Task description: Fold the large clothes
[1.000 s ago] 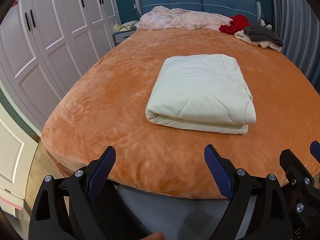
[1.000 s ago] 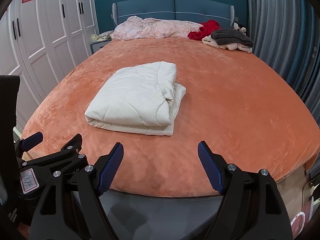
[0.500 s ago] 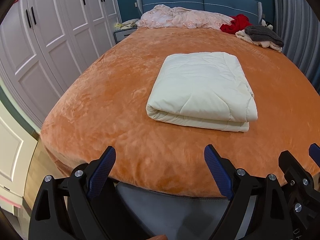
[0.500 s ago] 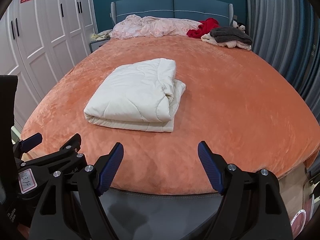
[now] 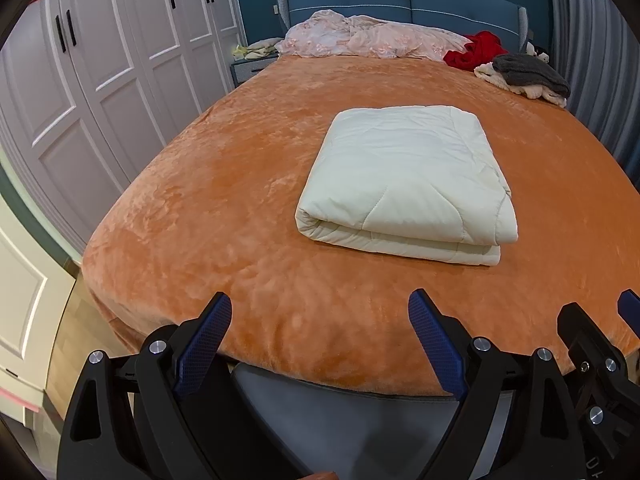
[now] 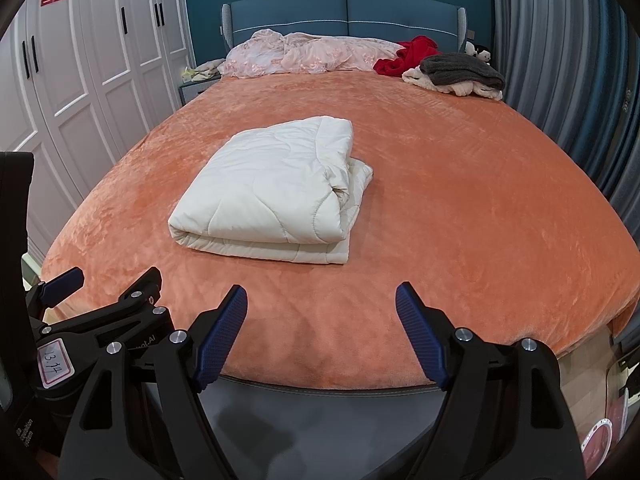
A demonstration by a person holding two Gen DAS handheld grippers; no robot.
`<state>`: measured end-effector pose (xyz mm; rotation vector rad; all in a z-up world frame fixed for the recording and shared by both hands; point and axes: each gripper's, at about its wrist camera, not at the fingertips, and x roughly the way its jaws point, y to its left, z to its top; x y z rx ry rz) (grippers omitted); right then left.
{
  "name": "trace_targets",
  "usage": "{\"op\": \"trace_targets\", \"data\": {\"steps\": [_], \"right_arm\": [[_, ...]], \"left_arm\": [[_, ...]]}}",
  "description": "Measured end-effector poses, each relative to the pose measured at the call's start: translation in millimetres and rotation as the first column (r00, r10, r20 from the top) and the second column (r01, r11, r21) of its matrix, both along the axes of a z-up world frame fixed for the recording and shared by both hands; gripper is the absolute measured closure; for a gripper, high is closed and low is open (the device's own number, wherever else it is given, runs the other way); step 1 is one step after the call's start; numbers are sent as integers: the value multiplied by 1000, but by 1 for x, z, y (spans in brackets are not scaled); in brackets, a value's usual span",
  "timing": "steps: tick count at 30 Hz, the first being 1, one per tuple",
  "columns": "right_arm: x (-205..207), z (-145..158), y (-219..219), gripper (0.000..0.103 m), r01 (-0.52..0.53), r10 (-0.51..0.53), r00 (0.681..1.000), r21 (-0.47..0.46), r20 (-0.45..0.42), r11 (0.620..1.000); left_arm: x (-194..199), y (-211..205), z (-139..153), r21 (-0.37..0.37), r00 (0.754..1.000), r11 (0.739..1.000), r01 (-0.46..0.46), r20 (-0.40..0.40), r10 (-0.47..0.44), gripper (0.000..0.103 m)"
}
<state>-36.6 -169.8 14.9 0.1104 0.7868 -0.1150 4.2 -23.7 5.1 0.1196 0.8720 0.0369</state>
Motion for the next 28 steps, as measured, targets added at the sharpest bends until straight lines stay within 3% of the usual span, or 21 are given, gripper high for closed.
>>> {"op": "trace_targets", "data": {"steps": [25, 28], "right_arm": [[2, -4, 1, 29, 11, -11, 1000, -10, -2, 1000], [2, -5, 1, 25, 26, -26, 1000, -9, -3, 1000]], "left_arm": [[-3, -5, -2, 12, 1000, 1000, -8, 18, 7, 19], [-3, -5, -2, 6, 1000, 1000, -17, 12, 17, 19]]}}
